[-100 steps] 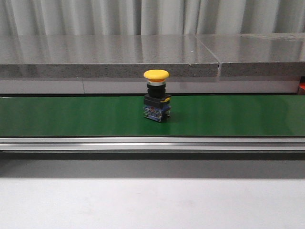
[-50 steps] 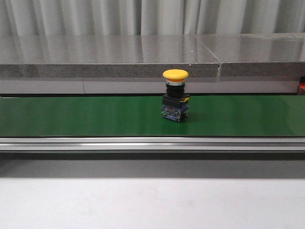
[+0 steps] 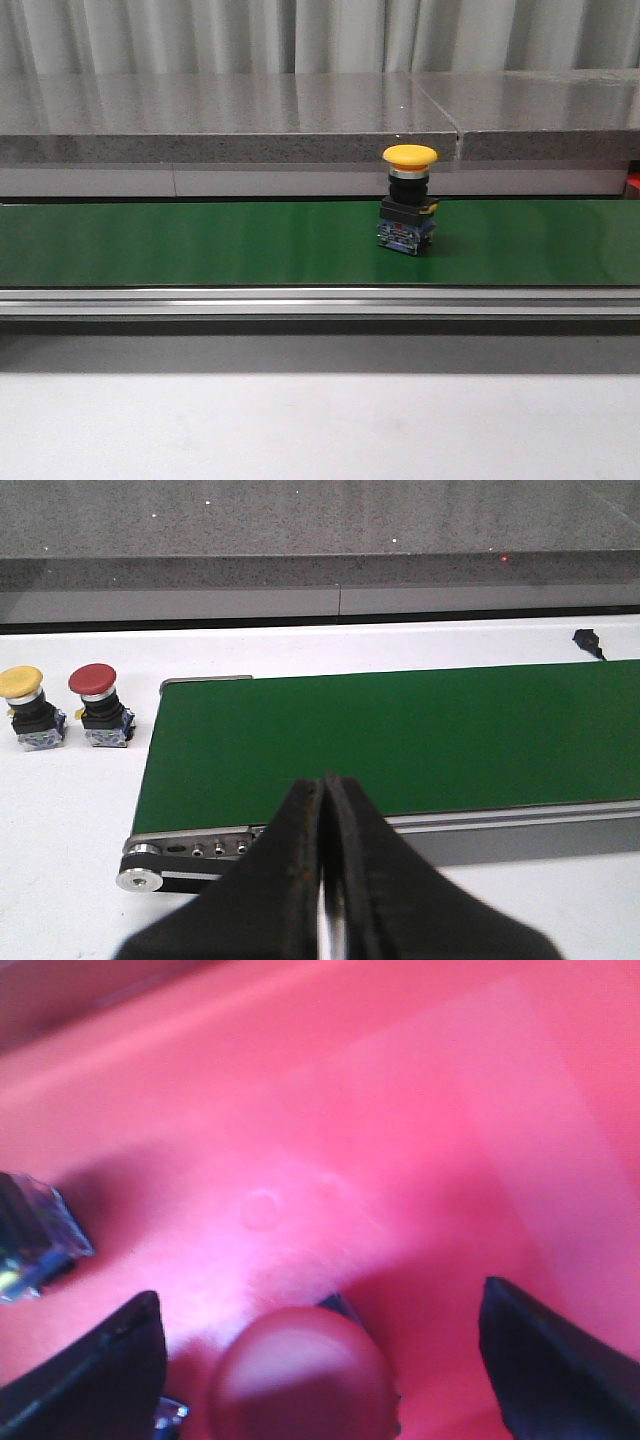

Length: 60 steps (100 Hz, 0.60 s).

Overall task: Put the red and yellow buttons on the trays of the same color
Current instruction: 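Carry the red button into the red tray and open the right gripper, then descend the right gripper onto the yellow button on the belt and grasp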

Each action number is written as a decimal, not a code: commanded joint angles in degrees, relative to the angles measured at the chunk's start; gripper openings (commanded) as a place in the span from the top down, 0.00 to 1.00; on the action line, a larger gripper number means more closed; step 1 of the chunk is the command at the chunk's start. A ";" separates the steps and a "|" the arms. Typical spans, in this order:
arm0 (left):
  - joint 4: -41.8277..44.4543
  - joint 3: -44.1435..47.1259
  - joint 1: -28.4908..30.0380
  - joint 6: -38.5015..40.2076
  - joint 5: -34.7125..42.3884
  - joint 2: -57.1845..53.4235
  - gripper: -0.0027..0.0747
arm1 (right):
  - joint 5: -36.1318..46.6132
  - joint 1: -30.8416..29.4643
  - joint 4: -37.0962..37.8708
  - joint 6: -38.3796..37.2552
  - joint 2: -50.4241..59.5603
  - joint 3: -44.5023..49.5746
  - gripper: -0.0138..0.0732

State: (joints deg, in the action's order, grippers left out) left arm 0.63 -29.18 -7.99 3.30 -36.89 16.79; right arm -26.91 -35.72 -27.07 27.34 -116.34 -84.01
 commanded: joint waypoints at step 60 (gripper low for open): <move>-0.63 -1.28 -0.45 0.14 4.03 0.55 0.99 | -3.56 4.64 -5.88 1.76 32.89 8.65 0.11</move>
State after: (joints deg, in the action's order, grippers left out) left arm 0.63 -29.18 -7.99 3.30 -36.89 16.79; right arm -32.96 -33.08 -31.31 27.90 -90.26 -77.39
